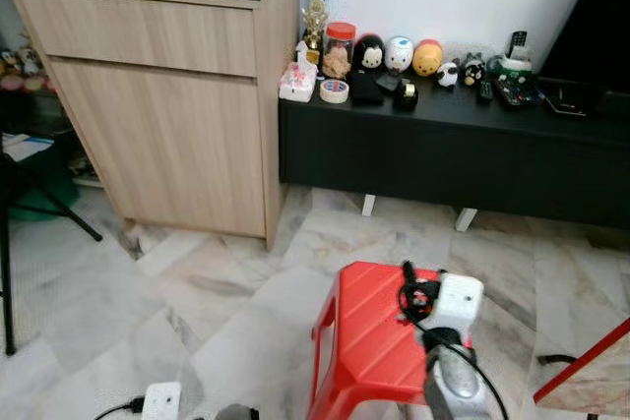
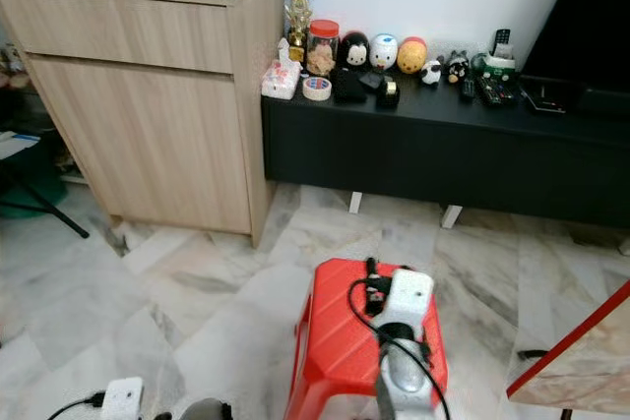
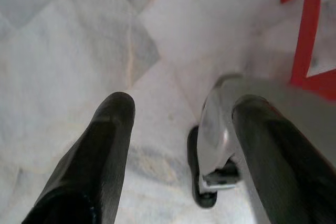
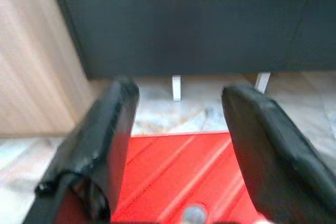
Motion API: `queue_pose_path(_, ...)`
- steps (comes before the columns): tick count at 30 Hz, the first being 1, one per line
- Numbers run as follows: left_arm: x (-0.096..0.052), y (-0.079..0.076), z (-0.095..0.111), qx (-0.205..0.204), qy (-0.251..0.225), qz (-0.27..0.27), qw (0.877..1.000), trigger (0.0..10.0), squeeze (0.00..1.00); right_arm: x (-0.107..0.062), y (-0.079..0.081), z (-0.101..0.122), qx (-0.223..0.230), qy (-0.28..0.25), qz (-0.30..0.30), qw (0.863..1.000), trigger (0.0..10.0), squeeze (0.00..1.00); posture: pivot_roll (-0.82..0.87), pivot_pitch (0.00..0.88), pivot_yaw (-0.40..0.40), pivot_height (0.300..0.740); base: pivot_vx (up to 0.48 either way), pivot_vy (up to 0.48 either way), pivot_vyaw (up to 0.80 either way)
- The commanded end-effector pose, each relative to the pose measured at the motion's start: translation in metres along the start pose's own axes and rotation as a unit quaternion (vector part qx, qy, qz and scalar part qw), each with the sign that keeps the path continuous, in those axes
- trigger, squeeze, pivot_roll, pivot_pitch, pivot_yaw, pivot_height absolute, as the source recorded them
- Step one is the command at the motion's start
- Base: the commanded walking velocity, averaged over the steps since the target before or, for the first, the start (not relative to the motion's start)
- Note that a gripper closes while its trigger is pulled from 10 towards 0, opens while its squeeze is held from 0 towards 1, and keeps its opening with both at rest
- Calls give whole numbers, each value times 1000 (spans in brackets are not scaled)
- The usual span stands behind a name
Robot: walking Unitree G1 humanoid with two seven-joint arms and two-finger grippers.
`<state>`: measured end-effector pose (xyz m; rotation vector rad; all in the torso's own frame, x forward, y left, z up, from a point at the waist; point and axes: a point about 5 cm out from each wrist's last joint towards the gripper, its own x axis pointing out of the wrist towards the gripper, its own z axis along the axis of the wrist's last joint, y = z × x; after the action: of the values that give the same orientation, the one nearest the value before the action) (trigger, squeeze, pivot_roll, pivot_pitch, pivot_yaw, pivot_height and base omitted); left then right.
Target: Hang keys on a hook
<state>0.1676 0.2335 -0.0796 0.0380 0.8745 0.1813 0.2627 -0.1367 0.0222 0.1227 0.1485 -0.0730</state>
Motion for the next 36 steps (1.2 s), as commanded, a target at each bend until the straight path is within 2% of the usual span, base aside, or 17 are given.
queue_pose_path(1, -1, -5, -4, 2, 10, -6, 1000, 10000, 0, 1, -6, 2, -2, -3, -10, 1000, 10000, 0, 60, 6, -69, 633, 330, 0, 0)
queue_pose_path(6, -1, -5, -5, 4, 10, -4, 1000, 10000, 0, 1, -6, 2, -2, -3, -11, 1000, 10000, 0, 61, 7, -69, 633, 314, 0, 0)
queue_pose_path(30, 0, -4, -1, -1, -1, -5, 1000, 10000, 0, 0, -7, 1, 0, 0, -18, 1000, 10000, 0, 61, 9, -67, 633, 0, 0, 0)
queue_pose_path(36, 0, -4, 1, -3, -6, -3, 1000, 10000, 0, 1, -7, 0, -1, 2, -17, 1000, 10000, 0, 60, 9, -67, 607, 0, 0, 0)
